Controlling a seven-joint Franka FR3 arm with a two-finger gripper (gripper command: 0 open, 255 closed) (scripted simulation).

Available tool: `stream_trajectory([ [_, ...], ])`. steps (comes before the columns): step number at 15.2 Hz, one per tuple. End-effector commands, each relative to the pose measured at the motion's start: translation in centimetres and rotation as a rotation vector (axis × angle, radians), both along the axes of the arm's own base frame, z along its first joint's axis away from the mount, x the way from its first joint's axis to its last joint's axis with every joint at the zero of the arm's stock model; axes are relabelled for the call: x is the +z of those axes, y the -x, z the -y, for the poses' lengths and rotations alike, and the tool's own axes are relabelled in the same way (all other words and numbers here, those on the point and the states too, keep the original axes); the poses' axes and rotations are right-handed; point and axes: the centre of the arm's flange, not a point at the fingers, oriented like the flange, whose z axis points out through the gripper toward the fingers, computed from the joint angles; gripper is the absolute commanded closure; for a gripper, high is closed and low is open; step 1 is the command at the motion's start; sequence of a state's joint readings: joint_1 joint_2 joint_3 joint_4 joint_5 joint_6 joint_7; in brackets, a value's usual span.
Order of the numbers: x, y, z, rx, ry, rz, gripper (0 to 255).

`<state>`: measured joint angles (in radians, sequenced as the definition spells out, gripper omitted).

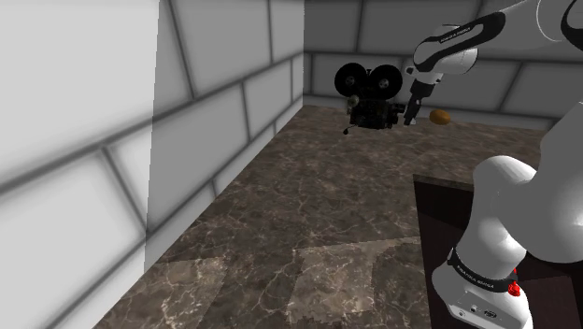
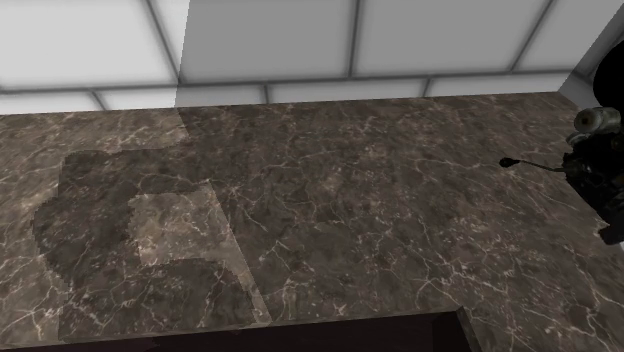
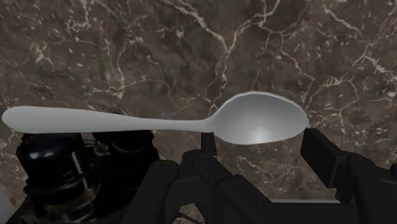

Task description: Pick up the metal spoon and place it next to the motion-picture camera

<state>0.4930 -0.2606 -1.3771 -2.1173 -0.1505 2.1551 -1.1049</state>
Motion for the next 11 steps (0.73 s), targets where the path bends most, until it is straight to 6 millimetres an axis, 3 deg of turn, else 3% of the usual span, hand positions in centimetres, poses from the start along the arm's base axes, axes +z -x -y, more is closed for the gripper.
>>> stream_trajectory([
  [1, -1.1, 0.0, 0.1, 0.0, 0.0, 0.0, 255],
  [11, -6.3, 0.0, 0.1, 0.0, 0.0, 0.0, 255],
])
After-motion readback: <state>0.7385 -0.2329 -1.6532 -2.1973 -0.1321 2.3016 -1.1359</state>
